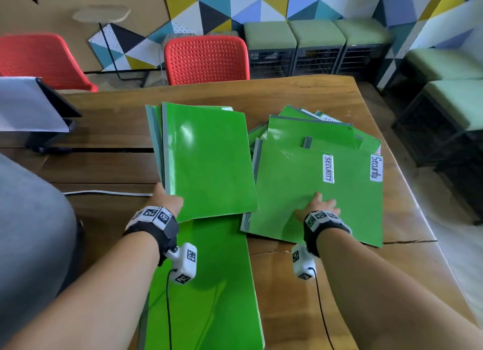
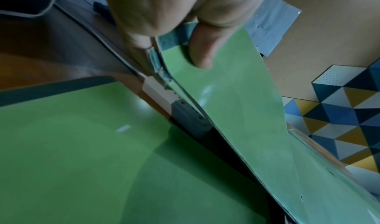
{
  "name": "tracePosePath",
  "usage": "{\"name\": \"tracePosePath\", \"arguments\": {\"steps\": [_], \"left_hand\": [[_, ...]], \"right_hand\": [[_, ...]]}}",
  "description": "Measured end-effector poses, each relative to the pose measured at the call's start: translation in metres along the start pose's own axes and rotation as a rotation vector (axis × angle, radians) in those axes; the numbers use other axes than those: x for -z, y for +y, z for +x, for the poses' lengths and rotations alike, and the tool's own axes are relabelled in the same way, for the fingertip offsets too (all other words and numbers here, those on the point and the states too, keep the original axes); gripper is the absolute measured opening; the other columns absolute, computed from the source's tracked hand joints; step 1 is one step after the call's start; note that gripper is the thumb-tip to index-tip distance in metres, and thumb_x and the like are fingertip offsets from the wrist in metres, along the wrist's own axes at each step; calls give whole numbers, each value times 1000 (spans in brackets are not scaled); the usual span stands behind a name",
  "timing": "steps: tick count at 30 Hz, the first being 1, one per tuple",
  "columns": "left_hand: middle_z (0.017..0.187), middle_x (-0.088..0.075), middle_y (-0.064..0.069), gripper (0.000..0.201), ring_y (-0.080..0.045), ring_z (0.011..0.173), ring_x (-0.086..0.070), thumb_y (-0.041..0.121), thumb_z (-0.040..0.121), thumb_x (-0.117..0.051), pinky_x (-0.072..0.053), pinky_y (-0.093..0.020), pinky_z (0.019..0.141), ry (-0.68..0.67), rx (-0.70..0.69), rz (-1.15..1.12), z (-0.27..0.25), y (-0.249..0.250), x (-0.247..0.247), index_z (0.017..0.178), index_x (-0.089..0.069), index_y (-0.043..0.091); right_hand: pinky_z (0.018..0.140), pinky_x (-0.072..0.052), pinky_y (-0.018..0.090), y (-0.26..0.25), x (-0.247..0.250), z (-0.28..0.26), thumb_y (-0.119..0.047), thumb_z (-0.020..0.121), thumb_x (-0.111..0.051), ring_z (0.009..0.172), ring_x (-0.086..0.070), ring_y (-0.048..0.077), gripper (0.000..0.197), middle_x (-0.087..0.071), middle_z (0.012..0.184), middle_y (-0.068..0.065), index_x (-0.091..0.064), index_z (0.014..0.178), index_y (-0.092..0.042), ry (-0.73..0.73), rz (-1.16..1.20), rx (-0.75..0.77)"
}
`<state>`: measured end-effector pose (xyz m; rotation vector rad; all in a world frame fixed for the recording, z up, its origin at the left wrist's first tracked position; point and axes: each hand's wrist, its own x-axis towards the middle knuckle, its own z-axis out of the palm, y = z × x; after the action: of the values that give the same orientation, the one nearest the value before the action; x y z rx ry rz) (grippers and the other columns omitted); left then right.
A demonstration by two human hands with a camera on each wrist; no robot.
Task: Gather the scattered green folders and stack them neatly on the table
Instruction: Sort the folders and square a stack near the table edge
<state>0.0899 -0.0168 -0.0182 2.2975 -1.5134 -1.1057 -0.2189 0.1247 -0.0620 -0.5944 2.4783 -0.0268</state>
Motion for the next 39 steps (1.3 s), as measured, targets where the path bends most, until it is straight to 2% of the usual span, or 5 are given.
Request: {"name": "tracePosePath", "arguments": {"steps": [7, 12, 18, 31, 39], "left_hand": [[156, -27, -6, 82, -34, 139, -35, 9, 82, -58, -32, -51, 111, 0, 95, 45, 3, -26, -1, 151, -14, 21], [157, -24, -9, 78, -34, 138, -36, 2, 89, -56, -35, -46, 107, 25, 74, -20, 3, -16, -1, 152, -12, 17], [156, -27, -8, 81, -35, 136, -38, 6, 88, -60, -34, -48, 108, 22, -7, -101, -2, -4, 1, 152, -13, 22], [144, -43, -20, 48, -34, 130, -44, 29, 101, -39, -34, -40, 106, 7, -162, -331, -52, 31, -7, 141, -40, 3], [150, -37, -12, 57, -33, 134, -39, 21, 97, -49, -31, -49, 112, -241, -178, -145, -74, 35, -64, 148, -25, 14]], "right_hand": [[106, -20, 72, 13, -15, 14, -58, 58, -82, 145, -7, 42, 129, -2, 159, 16, 5, 151, -38, -34, 119, -173], [103, -35, 61, 22, -5, 24, -43, 65, -83, 130, -34, 41, 113, -31, 141, 20, -8, 149, -33, 17, 172, -187], [80, -53, 40, 23, 14, 19, -14, 84, -61, 90, -62, 32, 36, -62, 105, 18, -53, 117, -1, -58, 380, -133], [50, -41, 20, 27, 67, -7, -5, 98, -43, 61, -49, 8, 50, -52, 138, 6, -37, 146, -18, 111, 805, 182], [55, -43, 24, 34, 37, -7, -10, 101, -39, 58, -43, 10, 38, -61, 96, 5, -48, 138, -11, -89, 820, 228]]}}
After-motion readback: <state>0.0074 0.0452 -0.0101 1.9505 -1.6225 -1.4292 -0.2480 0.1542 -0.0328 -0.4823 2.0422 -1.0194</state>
